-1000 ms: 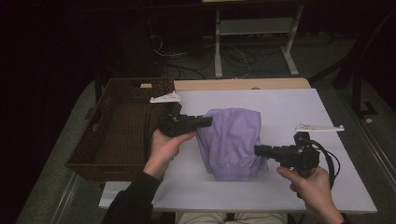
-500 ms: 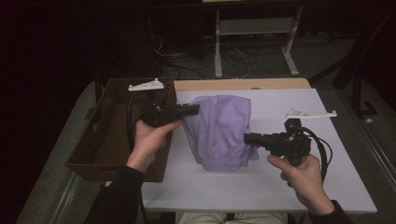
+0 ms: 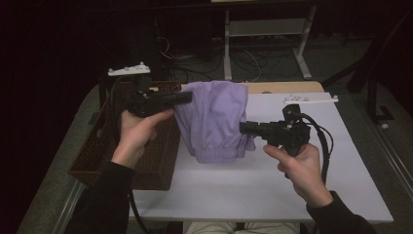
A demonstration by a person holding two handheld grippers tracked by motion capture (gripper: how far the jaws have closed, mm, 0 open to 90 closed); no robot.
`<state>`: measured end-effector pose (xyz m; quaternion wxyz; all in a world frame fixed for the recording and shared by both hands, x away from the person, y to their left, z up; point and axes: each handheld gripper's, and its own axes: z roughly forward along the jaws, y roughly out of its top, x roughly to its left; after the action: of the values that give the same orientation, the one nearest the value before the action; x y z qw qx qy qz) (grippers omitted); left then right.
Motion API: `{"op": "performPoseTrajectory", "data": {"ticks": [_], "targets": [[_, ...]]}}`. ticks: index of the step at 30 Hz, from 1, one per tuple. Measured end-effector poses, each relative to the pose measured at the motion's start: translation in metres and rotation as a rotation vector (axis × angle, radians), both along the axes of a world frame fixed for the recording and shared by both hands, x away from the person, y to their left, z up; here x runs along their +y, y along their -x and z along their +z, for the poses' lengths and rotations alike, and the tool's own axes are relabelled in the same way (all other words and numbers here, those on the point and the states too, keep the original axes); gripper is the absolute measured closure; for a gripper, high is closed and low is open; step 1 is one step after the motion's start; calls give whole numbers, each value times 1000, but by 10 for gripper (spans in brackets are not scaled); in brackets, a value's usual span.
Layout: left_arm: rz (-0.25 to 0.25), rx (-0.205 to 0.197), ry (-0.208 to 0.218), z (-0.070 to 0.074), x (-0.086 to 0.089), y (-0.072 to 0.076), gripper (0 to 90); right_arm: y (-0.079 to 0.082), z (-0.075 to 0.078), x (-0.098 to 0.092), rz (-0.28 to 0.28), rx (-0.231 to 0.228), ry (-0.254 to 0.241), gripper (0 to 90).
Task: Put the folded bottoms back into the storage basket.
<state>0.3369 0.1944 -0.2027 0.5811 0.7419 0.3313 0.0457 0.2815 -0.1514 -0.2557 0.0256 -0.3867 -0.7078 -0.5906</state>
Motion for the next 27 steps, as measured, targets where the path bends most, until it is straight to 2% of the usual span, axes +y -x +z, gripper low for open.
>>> {"op": "performPoseTrajectory", "data": {"ticks": [10, 19, 27], "targets": [[41, -47, 9, 28, 22, 3, 828, -11, 23, 27, 19, -43, -7, 871], [89, -62, 4, 41, 46, 2, 829, -21, 32, 55, 39, -54, -14, 872], [117, -76, 8, 49, 66, 5, 829, -29, 39, 71, 46, -59, -24, 872]]}}
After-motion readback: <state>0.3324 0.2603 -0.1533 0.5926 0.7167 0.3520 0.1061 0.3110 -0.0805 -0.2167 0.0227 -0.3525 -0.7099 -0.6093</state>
